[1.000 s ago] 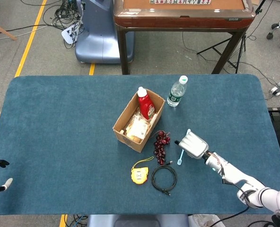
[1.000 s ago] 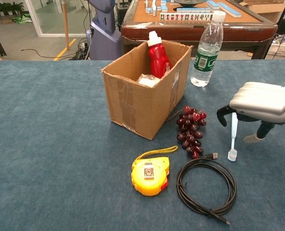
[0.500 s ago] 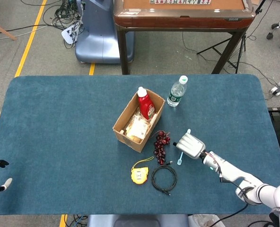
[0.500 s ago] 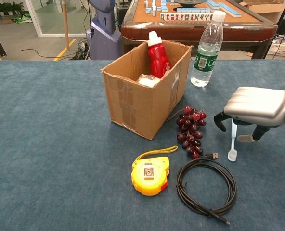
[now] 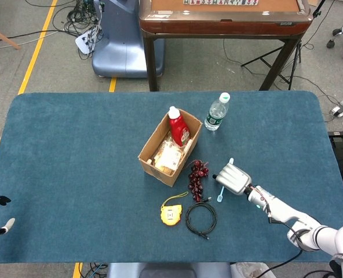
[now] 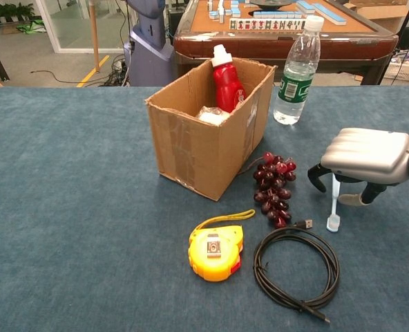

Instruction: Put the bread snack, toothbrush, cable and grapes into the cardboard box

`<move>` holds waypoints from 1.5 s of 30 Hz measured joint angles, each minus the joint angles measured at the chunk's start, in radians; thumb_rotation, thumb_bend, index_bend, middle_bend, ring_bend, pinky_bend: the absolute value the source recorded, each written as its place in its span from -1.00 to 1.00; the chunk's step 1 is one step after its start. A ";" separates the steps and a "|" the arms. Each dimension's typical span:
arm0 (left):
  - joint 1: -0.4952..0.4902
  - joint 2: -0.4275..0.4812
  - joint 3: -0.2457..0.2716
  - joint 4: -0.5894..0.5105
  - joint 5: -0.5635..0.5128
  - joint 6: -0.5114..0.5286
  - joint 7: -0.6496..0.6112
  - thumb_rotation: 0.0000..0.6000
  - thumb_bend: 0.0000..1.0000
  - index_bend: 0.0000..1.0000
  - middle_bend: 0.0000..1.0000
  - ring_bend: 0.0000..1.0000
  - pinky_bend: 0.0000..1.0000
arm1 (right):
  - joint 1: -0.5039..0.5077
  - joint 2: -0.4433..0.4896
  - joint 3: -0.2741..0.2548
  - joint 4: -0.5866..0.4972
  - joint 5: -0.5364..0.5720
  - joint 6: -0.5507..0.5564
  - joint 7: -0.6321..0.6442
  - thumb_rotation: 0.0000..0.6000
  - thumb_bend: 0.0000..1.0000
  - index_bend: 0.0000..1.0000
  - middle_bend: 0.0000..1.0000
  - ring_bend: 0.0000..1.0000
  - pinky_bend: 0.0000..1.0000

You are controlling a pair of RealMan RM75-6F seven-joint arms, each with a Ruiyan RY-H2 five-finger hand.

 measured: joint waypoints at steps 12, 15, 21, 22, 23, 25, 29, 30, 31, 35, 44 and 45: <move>0.001 0.001 0.000 0.000 0.001 0.001 -0.002 1.00 -0.58 -0.25 -0.19 -0.38 -0.03 | 0.003 -0.003 -0.001 -0.007 0.011 -0.018 -0.007 1.00 -0.27 -0.02 1.00 1.00 0.98; 0.000 0.001 0.000 0.001 0.000 0.000 -0.002 1.00 -0.58 -0.25 -0.19 -0.38 -0.03 | 0.002 -0.003 -0.003 -0.009 0.013 -0.022 -0.010 1.00 -0.25 -0.01 1.00 1.00 0.98; 0.000 0.001 0.000 0.001 0.000 -0.001 -0.002 1.00 -0.58 -0.25 -0.19 -0.38 -0.03 | 0.000 -0.003 -0.002 -0.009 0.019 -0.022 -0.016 1.00 -0.22 0.10 1.00 1.00 0.98; 0.000 0.001 0.000 0.001 0.000 -0.001 -0.002 1.00 -0.58 -0.25 -0.19 -0.38 -0.03 | 0.000 -0.004 -0.001 -0.009 0.019 -0.021 -0.016 1.00 -0.21 0.12 1.00 1.00 0.98; 0.001 0.001 0.001 0.002 0.000 -0.001 -0.003 1.00 -0.58 -0.25 -0.19 -0.38 -0.03 | 0.000 -0.004 -0.001 -0.008 0.019 -0.020 -0.016 1.00 -0.21 0.14 1.00 1.00 0.98; 0.000 0.001 0.000 0.002 0.000 -0.001 -0.003 1.00 -0.58 -0.25 -0.19 -0.38 -0.03 | -0.001 -0.005 -0.001 -0.007 0.020 -0.019 -0.016 1.00 -0.21 0.17 1.00 1.00 0.98; 0.000 0.001 0.000 0.001 0.000 -0.002 -0.004 1.00 -0.58 -0.25 -0.19 -0.38 -0.03 | -0.003 -0.006 0.000 -0.005 0.021 -0.014 -0.014 1.00 -0.20 0.21 1.00 1.00 0.98; 0.000 0.001 0.000 0.001 0.000 -0.001 -0.004 1.00 -0.58 -0.25 -0.19 -0.38 -0.03 | -0.004 -0.007 0.001 -0.004 0.021 -0.012 -0.013 1.00 -0.20 0.22 1.00 1.00 0.98; 0.000 0.001 0.000 0.001 0.000 -0.002 -0.004 1.00 -0.58 -0.25 -0.19 -0.38 -0.03 | -0.005 -0.006 0.001 -0.004 0.022 -0.010 -0.012 1.00 -0.20 0.22 1.00 1.00 0.98; 0.000 0.001 0.000 0.003 -0.001 -0.003 -0.005 1.00 -0.58 -0.25 -0.19 -0.38 -0.03 | -0.008 0.000 0.005 -0.011 0.024 0.003 -0.008 1.00 -0.18 0.22 1.00 1.00 0.98; -0.001 0.000 0.001 0.003 0.000 -0.005 -0.002 1.00 -0.58 -0.25 -0.19 -0.38 -0.03 | -0.015 0.056 0.024 -0.082 0.027 0.045 -0.039 1.00 -0.17 0.22 1.00 1.00 0.98; -0.001 0.000 0.001 0.003 0.000 -0.004 -0.002 1.00 -0.58 -0.25 -0.19 -0.38 -0.03 | -0.016 0.066 0.028 -0.098 0.028 0.051 -0.047 1.00 -0.17 0.22 1.00 1.00 0.98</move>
